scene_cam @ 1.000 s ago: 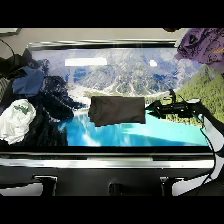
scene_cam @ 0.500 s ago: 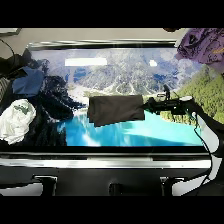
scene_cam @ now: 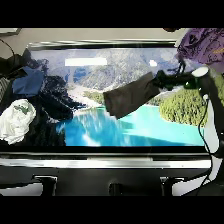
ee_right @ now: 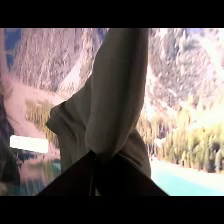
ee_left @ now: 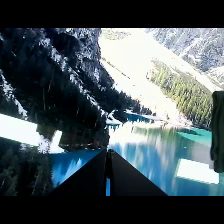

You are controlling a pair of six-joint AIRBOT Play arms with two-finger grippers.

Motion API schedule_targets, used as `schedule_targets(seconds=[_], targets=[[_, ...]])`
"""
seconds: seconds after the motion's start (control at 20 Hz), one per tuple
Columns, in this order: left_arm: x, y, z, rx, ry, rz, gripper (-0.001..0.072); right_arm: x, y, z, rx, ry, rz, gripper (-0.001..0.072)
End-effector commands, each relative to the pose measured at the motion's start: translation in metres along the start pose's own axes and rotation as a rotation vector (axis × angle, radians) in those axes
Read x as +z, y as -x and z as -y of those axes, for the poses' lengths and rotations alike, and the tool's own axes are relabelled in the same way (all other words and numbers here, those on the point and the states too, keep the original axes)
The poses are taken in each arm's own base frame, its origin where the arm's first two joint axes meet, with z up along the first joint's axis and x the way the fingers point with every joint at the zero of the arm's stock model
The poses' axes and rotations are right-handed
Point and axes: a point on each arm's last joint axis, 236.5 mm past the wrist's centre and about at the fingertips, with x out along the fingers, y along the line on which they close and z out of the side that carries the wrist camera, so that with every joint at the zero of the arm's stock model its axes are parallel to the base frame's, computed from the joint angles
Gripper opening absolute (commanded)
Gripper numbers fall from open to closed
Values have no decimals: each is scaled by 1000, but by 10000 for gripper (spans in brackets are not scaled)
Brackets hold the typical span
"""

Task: Fold the clothes and pants, and hang the long-sleeved shirts on hangers.

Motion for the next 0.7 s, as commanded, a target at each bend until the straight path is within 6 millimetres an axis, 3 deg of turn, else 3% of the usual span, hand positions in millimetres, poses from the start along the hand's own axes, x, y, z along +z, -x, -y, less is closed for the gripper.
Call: schedule_targets(seconds=[0.0, 0.1, 0.3, 0.45, 0.65], targets=[[0, 0, -1, 1, 0, -1, 17, 55, 42, -9, -115, 19, 153, 34], [0, 0, -1, 1, 0, -1, 17, 79, 66, -13, -104, -13, 230, 34], [-1, 0, -1, 1, 0, -3, 17, 120, 128, 15, -128, -93, 371, 34], [-1, 0, -1, 2, 0, -4, 17, 135, 170, 56, -173, -174, 446, 34], [-2, 0, -1, 4, 0, -10, 17, 134, 225, 126, -347, -297, 516, 33]])
